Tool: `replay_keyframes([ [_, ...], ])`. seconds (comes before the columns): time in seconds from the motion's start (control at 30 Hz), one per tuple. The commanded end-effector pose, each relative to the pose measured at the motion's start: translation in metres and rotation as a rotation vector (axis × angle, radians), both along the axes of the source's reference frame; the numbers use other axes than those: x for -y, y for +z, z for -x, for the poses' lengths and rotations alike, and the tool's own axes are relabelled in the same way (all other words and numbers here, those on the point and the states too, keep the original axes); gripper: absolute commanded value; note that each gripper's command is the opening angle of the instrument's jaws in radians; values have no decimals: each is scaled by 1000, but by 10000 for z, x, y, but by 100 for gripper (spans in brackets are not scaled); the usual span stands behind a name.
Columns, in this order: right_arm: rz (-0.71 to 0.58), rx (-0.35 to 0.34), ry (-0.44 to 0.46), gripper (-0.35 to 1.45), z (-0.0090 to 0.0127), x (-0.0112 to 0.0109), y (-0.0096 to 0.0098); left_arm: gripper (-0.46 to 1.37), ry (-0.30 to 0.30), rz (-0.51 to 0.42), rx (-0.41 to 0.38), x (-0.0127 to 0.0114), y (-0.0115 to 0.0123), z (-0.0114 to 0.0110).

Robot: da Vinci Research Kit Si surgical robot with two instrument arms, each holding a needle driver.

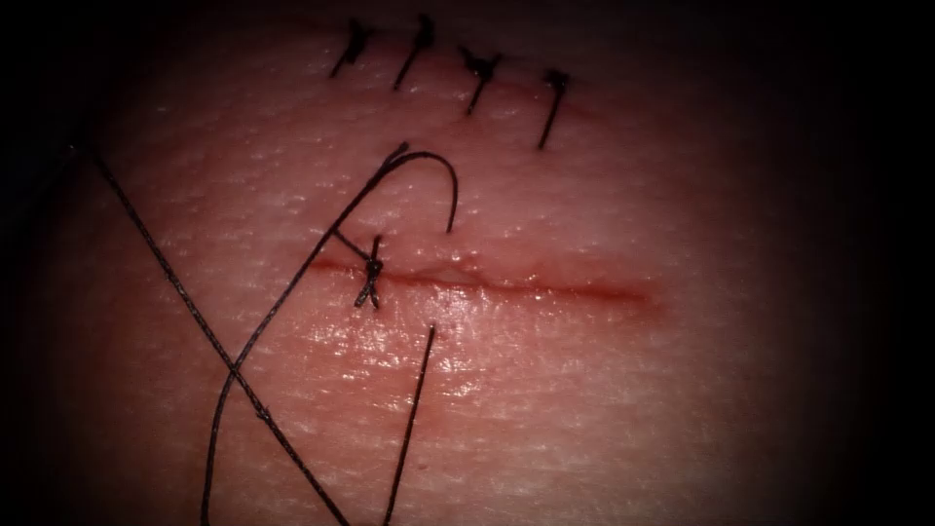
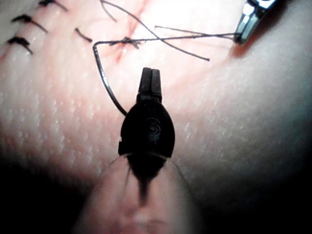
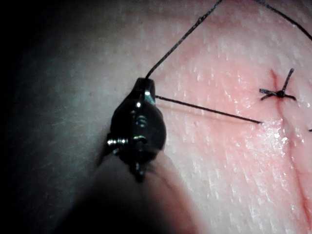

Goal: Wound Closure
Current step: Use the right tool to pull the suture through the incision until a tail remains on top.

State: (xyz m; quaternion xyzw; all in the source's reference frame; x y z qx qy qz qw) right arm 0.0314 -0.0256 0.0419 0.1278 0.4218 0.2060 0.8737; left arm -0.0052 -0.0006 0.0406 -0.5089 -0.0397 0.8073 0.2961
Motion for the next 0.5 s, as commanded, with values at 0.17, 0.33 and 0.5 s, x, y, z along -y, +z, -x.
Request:
replay_keyframes([
  [0.17, -10, -10, -12, -35, -10, 22, -26, -35, 4, -5, 2, 3, 0, 16],
  [0.33, -27, -13, -13, -35, -26, 36, -59, -35, 19, -6, -3, 14, 1, 30],
  [0.5, -34, -13, -11, -35, -39, 42, -73, -35, 26, -7, -3, 18, 2, 31],
])
